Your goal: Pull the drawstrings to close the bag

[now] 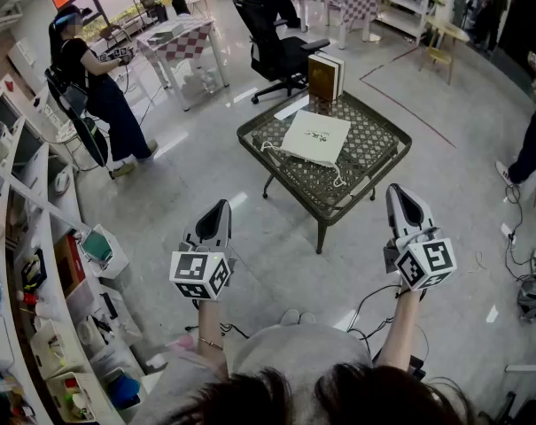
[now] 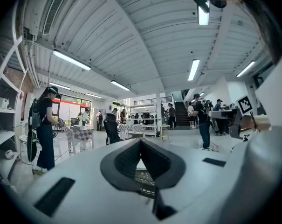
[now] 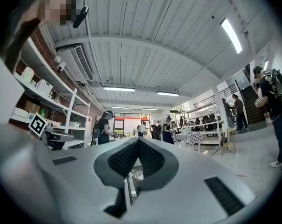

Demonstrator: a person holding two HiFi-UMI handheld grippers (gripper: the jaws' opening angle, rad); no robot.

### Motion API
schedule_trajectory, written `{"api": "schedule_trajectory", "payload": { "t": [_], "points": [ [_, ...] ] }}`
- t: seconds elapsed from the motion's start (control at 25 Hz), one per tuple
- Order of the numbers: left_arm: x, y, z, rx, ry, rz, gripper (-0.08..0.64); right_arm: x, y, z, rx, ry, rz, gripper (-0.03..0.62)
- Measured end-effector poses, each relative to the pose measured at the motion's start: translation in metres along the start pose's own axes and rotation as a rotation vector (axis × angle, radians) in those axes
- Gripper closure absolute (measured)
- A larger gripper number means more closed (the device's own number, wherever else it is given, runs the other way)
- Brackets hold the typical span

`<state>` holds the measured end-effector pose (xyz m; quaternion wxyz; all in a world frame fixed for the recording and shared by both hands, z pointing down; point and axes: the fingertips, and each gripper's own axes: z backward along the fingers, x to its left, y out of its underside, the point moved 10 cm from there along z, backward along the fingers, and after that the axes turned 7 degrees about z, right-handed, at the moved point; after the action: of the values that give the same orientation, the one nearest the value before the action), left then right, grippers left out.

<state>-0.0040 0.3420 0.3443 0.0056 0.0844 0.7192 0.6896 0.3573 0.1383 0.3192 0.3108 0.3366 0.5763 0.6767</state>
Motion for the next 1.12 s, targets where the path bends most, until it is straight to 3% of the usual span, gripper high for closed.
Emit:
{"api": "schedule_trajectory", "payload": {
  "t": [0.68, 1.12],
  "points": [
    [-0.025, 0.005, 0.023, -0.006, -0.007, -0.004, 0.537, 0.0, 0.006, 0.02, -0.001, -0.015, -0.006, 0.571],
    [-0.017, 0.012, 0.028, 0.011, -0.051, 0.021, 0.537, 0.002, 0.014, -0.001, -0.01, -0.043, -0.05, 0.571]
  ]
}}
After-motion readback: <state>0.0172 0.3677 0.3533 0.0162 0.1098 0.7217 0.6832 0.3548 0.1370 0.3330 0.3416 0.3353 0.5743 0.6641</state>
